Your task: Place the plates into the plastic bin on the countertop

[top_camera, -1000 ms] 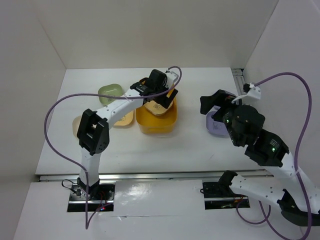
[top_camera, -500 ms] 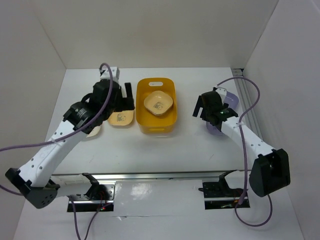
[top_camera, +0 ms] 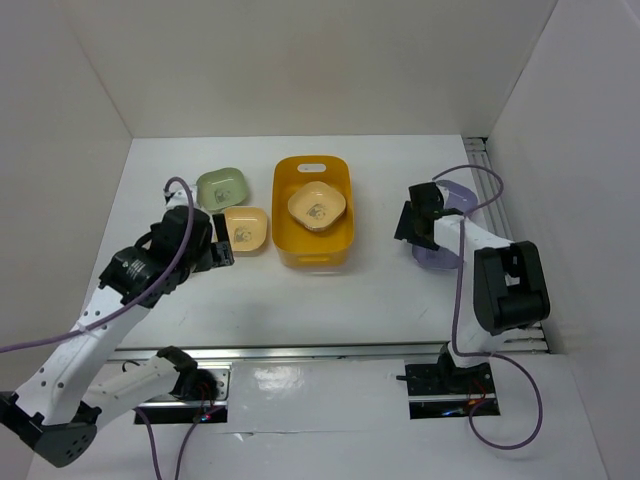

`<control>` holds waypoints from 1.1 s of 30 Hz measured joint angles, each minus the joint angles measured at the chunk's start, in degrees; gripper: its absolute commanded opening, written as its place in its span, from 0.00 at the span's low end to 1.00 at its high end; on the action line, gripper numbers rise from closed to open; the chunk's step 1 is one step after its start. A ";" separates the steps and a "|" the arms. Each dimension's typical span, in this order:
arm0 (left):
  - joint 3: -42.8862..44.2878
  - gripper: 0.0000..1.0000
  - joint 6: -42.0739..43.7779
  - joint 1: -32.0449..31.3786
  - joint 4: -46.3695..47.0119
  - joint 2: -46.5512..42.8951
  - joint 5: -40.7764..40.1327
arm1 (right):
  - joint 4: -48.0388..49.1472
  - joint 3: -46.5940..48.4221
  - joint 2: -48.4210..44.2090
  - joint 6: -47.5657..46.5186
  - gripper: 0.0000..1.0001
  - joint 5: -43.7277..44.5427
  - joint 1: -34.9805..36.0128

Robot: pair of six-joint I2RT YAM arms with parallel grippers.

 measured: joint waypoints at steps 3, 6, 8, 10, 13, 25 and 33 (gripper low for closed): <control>-3.30 1.00 0.11 0.00 0.52 -0.28 0.57 | 1.05 -0.66 1.90 0.02 0.64 -0.85 -0.42; -6.12 1.00 0.13 0.00 0.66 -0.28 1.18 | 2.38 -1.95 3.39 0.02 0.45 -1.51 -0.35; -6.86 1.00 0.15 0.00 0.79 -0.31 1.36 | 3.23 -2.73 3.56 0.04 0.30 -1.38 -0.11; -7.08 1.00 0.15 0.07 1.25 -0.33 1.38 | 5.05 -2.84 3.37 0.17 0.17 -0.66 0.68; -7.37 1.00 0.24 0.72 2.05 -0.44 1.90 | 6.03 -2.75 2.97 0.11 0.00 1.03 3.02; -8.48 1.00 0.31 1.07 3.74 -1.55 2.99 | -6.58 1.36 -7.74 7.54 0.00 10.54 17.66; -9.20 1.00 0.26 1.07 4.50 -3.06 3.52 | -13.00 21.46 -11.50 8.59 0.00 18.71 22.05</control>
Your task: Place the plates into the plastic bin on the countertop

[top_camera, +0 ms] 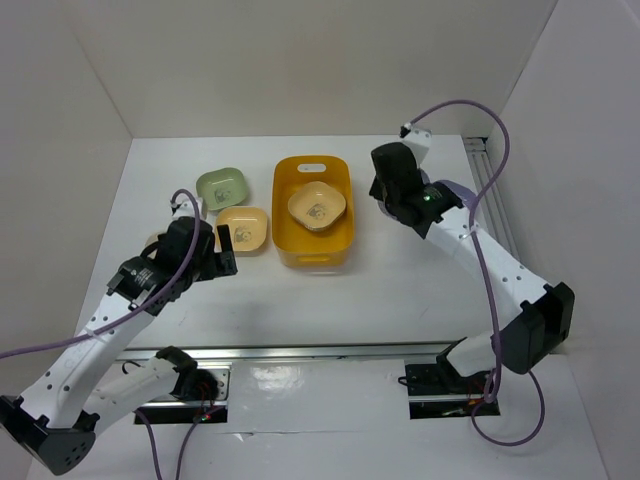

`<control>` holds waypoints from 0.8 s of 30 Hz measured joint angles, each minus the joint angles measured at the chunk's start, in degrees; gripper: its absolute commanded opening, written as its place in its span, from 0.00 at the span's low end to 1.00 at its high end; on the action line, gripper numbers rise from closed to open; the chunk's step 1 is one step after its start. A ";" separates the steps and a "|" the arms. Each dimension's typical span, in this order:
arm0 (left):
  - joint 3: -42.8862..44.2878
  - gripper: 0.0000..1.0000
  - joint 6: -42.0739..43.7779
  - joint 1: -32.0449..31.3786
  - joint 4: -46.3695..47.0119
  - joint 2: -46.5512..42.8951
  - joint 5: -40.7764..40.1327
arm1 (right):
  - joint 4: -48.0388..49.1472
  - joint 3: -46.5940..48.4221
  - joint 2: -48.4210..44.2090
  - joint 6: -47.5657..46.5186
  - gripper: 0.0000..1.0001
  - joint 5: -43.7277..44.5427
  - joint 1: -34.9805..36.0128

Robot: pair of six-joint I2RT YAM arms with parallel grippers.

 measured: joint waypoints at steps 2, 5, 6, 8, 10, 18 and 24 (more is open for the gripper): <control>-0.11 1.00 0.00 0.00 -0.02 -0.11 0.07 | -0.26 5.40 0.90 -0.22 0.00 -0.63 0.37; -0.11 1.00 -0.04 0.00 0.00 -0.13 0.11 | 0.70 12.72 3.56 -0.61 0.00 -3.89 1.09; -0.11 1.00 -0.07 0.00 0.00 -0.13 0.11 | 1.92 14.43 4.61 -0.68 0.00 -5.49 1.42; -0.11 1.00 -0.07 0.00 0.00 -0.15 0.11 | 4.59 16.35 6.56 -0.50 0.00 -8.74 1.97; -0.11 1.00 -0.09 0.00 0.00 -0.15 0.11 | 7.10 17.53 9.27 0.61 0.00 -12.04 2.69; -0.11 1.00 -0.20 0.00 0.00 0.09 0.04 | 13.20 20.13 21.40 5.29 0.00 -14.78 5.92; -0.11 1.00 -0.22 0.00 0.00 0.70 -0.31 | 13.62 26.21 31.26 7.19 0.00 -13.62 7.76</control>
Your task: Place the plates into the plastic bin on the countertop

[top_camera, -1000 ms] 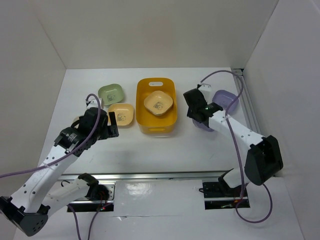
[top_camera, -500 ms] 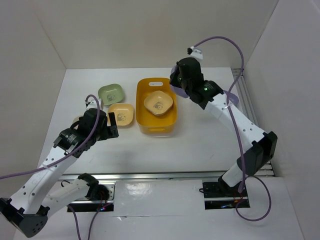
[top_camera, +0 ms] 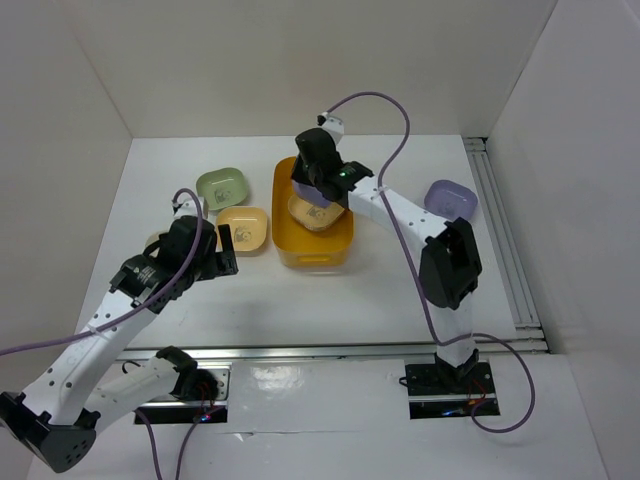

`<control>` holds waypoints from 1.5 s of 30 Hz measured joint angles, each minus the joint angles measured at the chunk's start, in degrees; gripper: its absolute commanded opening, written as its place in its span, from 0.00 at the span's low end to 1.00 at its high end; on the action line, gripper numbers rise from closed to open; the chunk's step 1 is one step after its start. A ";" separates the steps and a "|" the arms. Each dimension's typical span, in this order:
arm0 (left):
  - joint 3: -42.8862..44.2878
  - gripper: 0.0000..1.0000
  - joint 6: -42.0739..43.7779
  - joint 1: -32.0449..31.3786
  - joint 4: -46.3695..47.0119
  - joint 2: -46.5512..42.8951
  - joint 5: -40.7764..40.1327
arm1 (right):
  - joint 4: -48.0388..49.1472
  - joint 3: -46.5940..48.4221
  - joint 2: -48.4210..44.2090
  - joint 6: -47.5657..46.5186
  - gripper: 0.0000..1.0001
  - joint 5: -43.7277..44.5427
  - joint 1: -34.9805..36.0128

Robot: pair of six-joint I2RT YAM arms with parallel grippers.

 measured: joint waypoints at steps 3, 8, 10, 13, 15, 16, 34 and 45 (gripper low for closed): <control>0.00 1.00 0.00 0.00 0.00 0.07 0.00 | 0.02 3.10 3.48 0.68 0.00 1.62 0.55; 0.00 1.00 0.00 0.00 0.02 0.09 0.00 | -0.33 4.46 5.90 1.68 0.02 4.37 0.81; 0.00 1.00 0.00 0.00 0.02 0.17 0.00 | -0.46 5.51 7.04 1.95 0.07 4.87 0.81; 0.00 1.00 0.00 0.00 0.00 0.46 0.00 | -0.68 5.95 8.22 2.12 0.30 5.18 0.81; 0.00 1.00 0.00 0.00 0.00 0.50 0.00 | -0.81 6.12 8.92 1.79 0.51 5.29 0.83; 0.00 1.00 -0.04 0.00 0.02 0.50 0.00 | -0.98 6.32 9.20 1.99 0.60 5.27 0.87; 0.07 1.00 -4.79 0.00 -1.95 2.40 -3.98 | -1.22 4.00 0.35 -4.17 1.00 8.59 6.64; 0.15 1.00 -17.97 9.11 -1.11 11.54 -2.56 | 6.29 -24.61 -33.57 -14.16 1.00 5.62 8.28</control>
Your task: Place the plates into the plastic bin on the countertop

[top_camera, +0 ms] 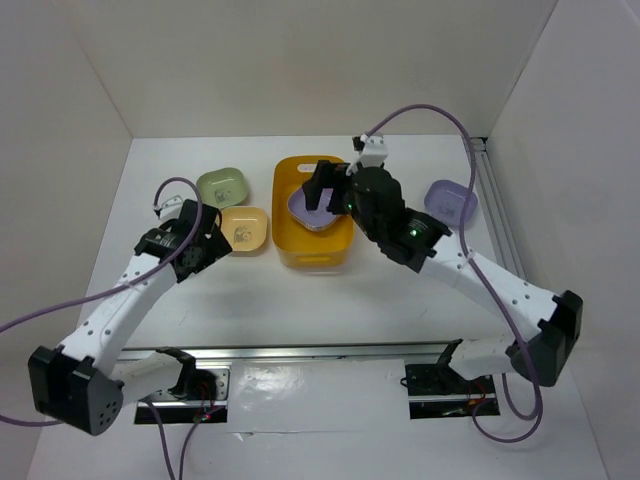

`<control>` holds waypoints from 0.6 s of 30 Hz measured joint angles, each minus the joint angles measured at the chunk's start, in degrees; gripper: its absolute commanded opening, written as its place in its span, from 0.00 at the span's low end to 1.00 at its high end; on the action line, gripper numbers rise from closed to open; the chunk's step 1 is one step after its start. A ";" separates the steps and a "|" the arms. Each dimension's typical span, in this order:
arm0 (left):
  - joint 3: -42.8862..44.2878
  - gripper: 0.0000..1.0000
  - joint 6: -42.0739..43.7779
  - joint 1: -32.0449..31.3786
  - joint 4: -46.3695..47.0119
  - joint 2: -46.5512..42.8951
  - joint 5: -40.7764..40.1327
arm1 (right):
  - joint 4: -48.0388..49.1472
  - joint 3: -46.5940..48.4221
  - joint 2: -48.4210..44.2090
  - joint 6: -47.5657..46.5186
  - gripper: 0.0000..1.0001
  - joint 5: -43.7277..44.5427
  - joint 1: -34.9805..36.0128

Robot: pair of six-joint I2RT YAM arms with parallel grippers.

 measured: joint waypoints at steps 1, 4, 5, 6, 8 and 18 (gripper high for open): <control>-0.52 1.00 -0.79 1.51 1.20 1.60 -0.15 | 0.79 -2.84 -2.16 -0.50 1.00 -0.70 0.00; -2.95 1.00 -1.51 6.73 4.90 6.71 -0.26 | 1.20 -10.78 -7.39 -1.55 1.00 -2.84 0.00; -3.54 1.00 -1.49 8.70 6.01 8.57 0.09 | 1.16 -12.87 -8.66 -1.70 1.00 -3.65 0.00; -3.93 1.00 -1.49 10.43 7.15 10.36 0.46 | 1.09 -14.78 -9.86 -1.86 1.00 -4.22 0.02; -3.98 1.00 -1.46 13.42 9.29 13.16 1.14 | 1.09 -17.33 -11.52 -2.05 1.00 -5.49 0.00; 1.29 0.95 -1.25 20.41 20.17 25.05 5.90 | 1.68 -19.47 -13.00 -2.95 1.00 -10.25 0.02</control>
